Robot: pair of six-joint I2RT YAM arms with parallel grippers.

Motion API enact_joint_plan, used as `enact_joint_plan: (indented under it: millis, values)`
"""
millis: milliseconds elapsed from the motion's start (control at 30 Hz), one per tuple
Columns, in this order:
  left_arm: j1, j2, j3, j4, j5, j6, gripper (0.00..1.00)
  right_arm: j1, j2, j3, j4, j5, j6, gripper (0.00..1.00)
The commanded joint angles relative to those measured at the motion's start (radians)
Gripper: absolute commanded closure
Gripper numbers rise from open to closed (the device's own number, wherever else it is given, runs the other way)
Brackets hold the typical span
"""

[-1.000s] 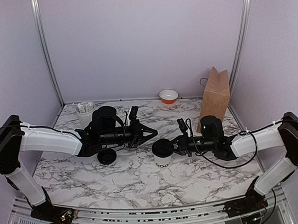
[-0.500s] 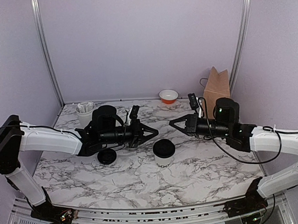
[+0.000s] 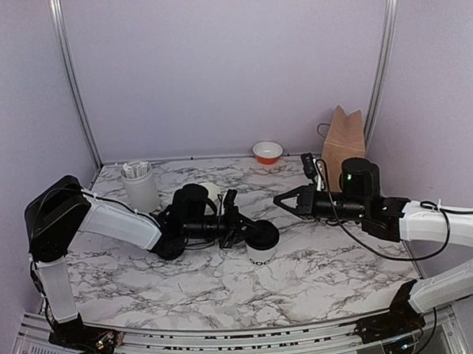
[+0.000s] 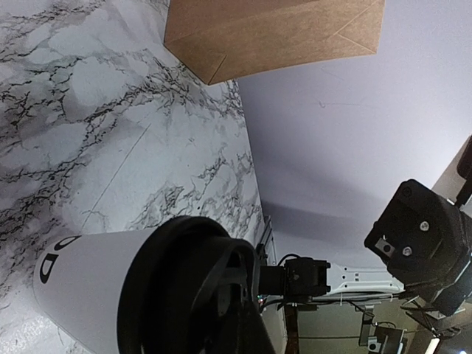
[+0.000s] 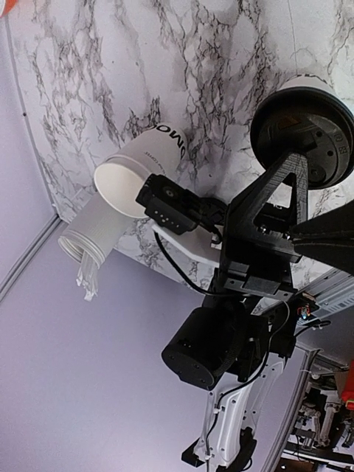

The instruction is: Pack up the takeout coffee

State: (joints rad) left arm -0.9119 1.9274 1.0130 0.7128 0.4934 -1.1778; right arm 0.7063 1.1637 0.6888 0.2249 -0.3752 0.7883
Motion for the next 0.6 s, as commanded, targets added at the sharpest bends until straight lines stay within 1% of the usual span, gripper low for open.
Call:
enact_joint_plan:
  millis: [0,67,333,567]
  values:
    - [-0.015,0.009,-0.014,-0.143,-0.012,0.017,1.0,-0.005,0.006,0.001,0.002,0.003,-0.004,1.0]
    - [-0.015,-0.015,0.002,-0.18,-0.022,0.04,1.0,-0.005,0.013,0.002,0.005,0.0,-0.004,1.0]
    - [-0.015,-0.085,0.051,-0.245,-0.015,0.097,1.0,-0.005,0.015,0.004,0.014,-0.002,-0.001,1.0]
    - [-0.013,-0.211,0.107,-0.362,-0.068,0.178,1.0,-0.005,0.02,0.022,0.016,-0.019,-0.003,1.0]
